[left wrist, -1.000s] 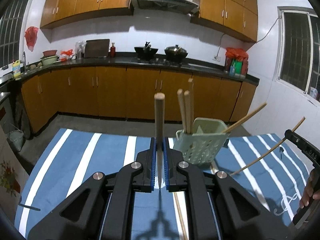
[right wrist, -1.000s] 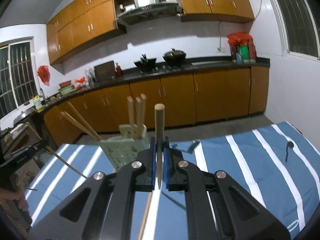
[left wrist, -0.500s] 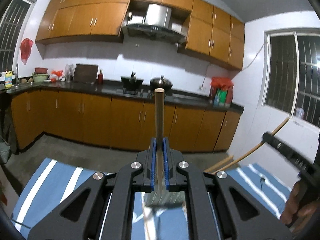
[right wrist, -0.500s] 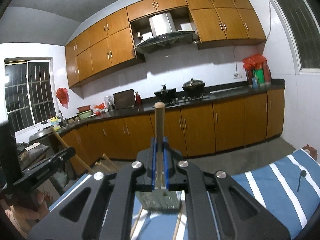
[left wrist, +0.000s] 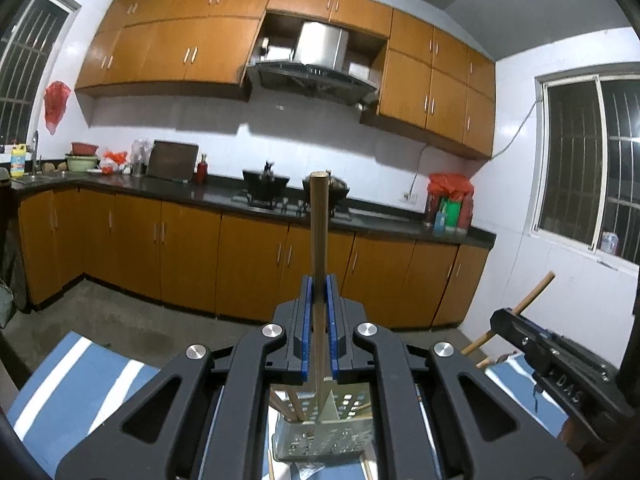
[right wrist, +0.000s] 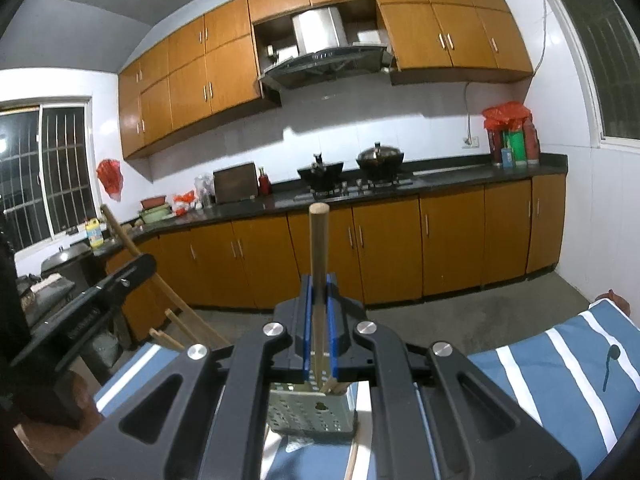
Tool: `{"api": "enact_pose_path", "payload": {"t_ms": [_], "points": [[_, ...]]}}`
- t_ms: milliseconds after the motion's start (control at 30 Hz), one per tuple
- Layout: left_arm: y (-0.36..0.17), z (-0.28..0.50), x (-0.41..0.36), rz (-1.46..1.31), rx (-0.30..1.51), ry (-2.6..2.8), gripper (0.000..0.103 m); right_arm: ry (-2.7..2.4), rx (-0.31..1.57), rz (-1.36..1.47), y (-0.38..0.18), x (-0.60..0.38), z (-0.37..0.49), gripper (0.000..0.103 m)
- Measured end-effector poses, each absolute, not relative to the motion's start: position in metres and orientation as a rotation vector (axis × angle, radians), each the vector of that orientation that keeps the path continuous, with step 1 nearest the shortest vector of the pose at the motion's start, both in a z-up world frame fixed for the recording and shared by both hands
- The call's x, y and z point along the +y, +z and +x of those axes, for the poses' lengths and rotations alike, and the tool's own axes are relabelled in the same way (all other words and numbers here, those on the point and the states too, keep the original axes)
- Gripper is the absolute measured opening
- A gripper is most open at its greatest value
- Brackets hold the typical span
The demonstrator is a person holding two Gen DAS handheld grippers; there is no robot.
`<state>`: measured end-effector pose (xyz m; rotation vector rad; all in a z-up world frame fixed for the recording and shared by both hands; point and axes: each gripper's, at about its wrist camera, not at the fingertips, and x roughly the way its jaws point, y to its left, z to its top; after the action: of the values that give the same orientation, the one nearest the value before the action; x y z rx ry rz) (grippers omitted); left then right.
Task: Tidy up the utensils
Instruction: 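Insert both chopsticks into the green holder and open both tools, then move both open tools down and close them on two more chopsticks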
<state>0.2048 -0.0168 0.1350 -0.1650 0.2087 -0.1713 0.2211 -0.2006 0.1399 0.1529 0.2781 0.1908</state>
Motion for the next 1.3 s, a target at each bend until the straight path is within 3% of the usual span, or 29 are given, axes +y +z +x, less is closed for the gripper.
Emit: {"api": "enact_pose_path", "payload": {"t_ms": [133, 200, 233, 267, 533, 700, 1000, 1133, 1300], "points": [[0.116, 0.212, -0.020, -0.159, 0.274, -0.183, 0.011, 0.190, 0.323, 0.148, 0.127, -0.198, 0.228, 0.012], [0.115, 0.209, -0.019, -0.153, 0.276, -0.180, 0.028, 0.185, 0.324, 0.151, 0.125, -0.198, 0.227, 0.019], [0.115, 0.206, -0.018, -0.152, 0.269, -0.174, 0.041, 0.184, 0.321, 0.154, 0.125, -0.199, 0.226, 0.022], [0.116, 0.204, -0.016, -0.155, 0.260, -0.171, 0.044, 0.184, 0.313, 0.159, 0.127, -0.200, 0.223, 0.024], [0.129, 0.179, 0.004, -0.214, 0.236, -0.164, 0.047, 0.154, 0.234, 0.165, 0.138, -0.216, 0.188, 0.040], [0.117, 0.154, 0.027, -0.217, 0.266, -0.103, 0.054, 0.060, 0.275, 0.158, 0.111, -0.244, 0.166, 0.050], [0.026, 0.145, 0.044, -0.139, 0.559, -0.006, 0.055, 0.047, 0.679, 0.103, -0.017, -0.238, 0.173, 0.050], [-0.013, 0.140, 0.041, -0.143, 0.695, -0.022, 0.055, 0.135, 0.796, 0.111, -0.056, -0.215, 0.164, 0.034], [-0.037, 0.134, 0.033, -0.134, 0.771, -0.056, 0.055, 0.198, 0.856, 0.074, -0.073, -0.183, 0.162, 0.033]]}}
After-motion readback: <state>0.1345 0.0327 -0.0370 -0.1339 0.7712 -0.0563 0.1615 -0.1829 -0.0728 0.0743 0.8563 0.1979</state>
